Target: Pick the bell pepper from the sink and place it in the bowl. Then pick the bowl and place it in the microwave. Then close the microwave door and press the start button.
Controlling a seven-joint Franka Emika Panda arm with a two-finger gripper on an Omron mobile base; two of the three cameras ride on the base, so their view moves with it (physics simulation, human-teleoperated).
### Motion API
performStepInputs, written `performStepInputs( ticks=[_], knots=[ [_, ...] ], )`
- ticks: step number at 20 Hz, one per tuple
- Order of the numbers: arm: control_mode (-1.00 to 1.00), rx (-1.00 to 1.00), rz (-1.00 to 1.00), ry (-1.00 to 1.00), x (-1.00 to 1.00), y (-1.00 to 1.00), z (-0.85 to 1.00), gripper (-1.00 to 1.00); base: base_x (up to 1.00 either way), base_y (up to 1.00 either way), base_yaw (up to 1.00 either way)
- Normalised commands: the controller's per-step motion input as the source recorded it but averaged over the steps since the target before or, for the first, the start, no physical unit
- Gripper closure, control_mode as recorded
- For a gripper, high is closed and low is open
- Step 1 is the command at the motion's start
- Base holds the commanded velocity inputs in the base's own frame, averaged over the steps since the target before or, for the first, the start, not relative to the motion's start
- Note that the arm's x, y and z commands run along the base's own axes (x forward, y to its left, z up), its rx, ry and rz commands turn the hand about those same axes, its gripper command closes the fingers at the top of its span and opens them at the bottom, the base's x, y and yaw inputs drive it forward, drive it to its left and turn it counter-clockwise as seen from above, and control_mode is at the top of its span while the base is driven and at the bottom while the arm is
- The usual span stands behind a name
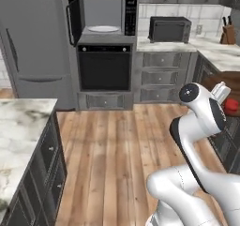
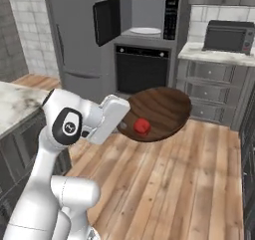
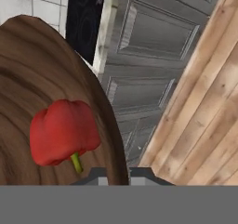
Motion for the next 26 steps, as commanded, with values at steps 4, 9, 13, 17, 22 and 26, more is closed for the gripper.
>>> performStepInputs(
  ticks=[4, 9, 13, 17, 22, 26],
  knots=[
    [1.00, 0.00, 0.00, 0.00, 0.00, 0.00, 0.00, 1.00, 1.00, 0.00, -0.25],
    [1.00, 0.00, 0.00, 0.00, 0.00, 0.00, 0.00, 1.00, 1.00, 0.02, -0.20],
    [1.00, 0.00, 0.00, 0.00, 0.00, 0.00, 0.00, 1.00, 1.00, 0.22, -0.08],
    [1.00, 0.00, 0.00, 0.00, 0.00, 0.00, 0.00, 1.00, 1.00, 0.67, -0.02],
    [1.00, 0.00, 0.00, 0.00, 0.00, 0.00, 0.00, 1.00, 1.00, 0.69, -0.09],
    [1.00, 0.00, 0.00, 0.00, 0.00, 0.00, 0.00, 1.00, 1.00, 0.08, -0.11]
  ],
)
